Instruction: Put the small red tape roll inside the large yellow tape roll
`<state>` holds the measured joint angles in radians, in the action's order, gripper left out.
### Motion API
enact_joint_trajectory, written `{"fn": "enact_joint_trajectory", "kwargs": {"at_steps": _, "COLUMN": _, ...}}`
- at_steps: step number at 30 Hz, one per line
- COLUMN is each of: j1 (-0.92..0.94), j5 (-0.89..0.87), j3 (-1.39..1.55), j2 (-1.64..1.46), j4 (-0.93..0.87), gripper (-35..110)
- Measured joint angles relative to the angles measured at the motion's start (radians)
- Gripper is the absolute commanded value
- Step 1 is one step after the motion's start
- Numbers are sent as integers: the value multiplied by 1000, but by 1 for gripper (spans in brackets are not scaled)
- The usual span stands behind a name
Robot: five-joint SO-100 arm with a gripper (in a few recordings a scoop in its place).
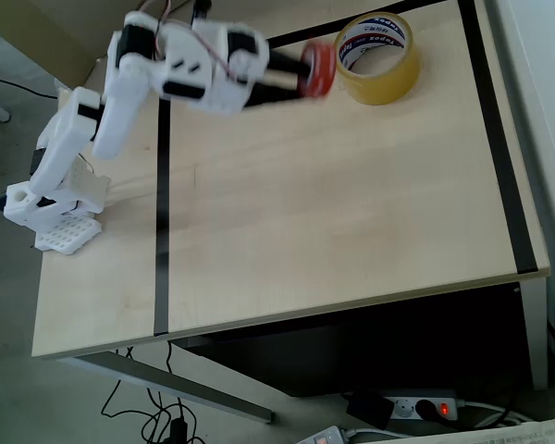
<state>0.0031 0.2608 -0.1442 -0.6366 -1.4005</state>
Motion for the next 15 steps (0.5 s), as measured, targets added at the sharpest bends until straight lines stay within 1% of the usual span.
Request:
{"fn": "enact_joint_trajectory", "kwargs": {"at_steps": 5, "j1": -74, "j5": 0, "j3": 0, "j2": 2, "j4": 149, "gripper": 0}}
{"fn": "enact_joint_trajectory", "kwargs": {"at_steps": 15, "j1": -179, "j5": -2, "j3": 2, "j2": 216, "j4": 268, "gripper": 0}}
